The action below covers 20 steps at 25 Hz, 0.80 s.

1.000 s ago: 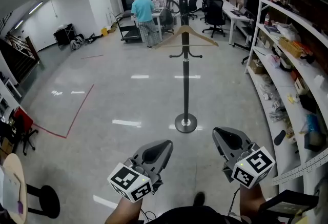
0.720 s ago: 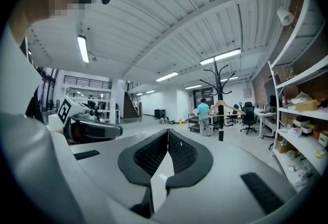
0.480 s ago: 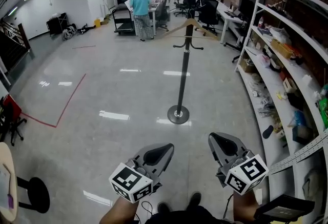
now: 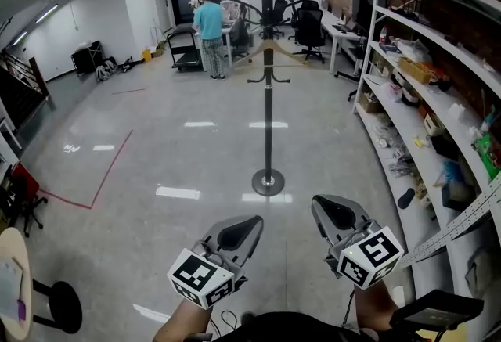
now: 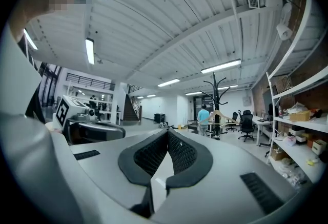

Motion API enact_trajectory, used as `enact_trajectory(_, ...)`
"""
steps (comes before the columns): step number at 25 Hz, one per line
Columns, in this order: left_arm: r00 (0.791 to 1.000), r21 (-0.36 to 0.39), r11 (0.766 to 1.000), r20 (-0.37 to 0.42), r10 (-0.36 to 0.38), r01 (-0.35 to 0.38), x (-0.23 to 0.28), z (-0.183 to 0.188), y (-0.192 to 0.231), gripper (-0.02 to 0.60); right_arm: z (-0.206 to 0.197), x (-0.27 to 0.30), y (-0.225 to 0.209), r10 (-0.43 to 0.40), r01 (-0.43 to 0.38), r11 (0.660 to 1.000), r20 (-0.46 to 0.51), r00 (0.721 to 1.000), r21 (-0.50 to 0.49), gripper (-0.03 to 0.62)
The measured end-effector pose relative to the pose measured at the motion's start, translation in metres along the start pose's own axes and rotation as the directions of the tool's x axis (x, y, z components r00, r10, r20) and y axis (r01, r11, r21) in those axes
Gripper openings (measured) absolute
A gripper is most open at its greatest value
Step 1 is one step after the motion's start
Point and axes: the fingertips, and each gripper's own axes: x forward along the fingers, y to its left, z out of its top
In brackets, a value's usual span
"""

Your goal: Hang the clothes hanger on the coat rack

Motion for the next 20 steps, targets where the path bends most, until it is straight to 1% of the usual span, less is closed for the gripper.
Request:
enact_trajectory(3, 1.0, -0.001, 1.0, 0.0, 0.024, -0.024, 0.004, 0.001, -0.005, 0.0, -0.001, -0.011, -0.006, -0.011, 0.011, 1.0, -0.004, 1.0, 0.011, 0.008)
enact_trajectory(6, 1.0, -0.003, 1.0, 0.009, 0.021, -0.02, 0.011, 0.004, -0.01, 0.0, 0.002, -0.017, -0.016, -0.035, 0.035, 0.999, 0.007, 0.999, 0.008, 0.008)
enact_trajectory(9, 1.0, -0.008, 1.0, 0.004, 0.024, -0.024, 0.013, 0.002, -0.013, 0.0, 0.001, -0.022, -0.02, -0.04, 0.04, 0.999, 0.004, 0.999, 0.007, 0.008)
enact_trajectory(15, 0.998, -0.011, 0.998, 0.012, 0.065, -0.065, 0.008, 0.003, -0.004, 0.0, 0.001, -0.027, -0.023, -0.052, 0.052, 0.999, 0.0, 0.999, -0.003, 0.008)
enact_trajectory(20, 0.996, -0.014, 0.997, 0.027, 0.082, -0.082, -0.003, 0.009, 0.002, 0.0, 0.004, -0.028, -0.019, -0.049, 0.049, 0.999, 0.005, 0.999, -0.004, 0.008)
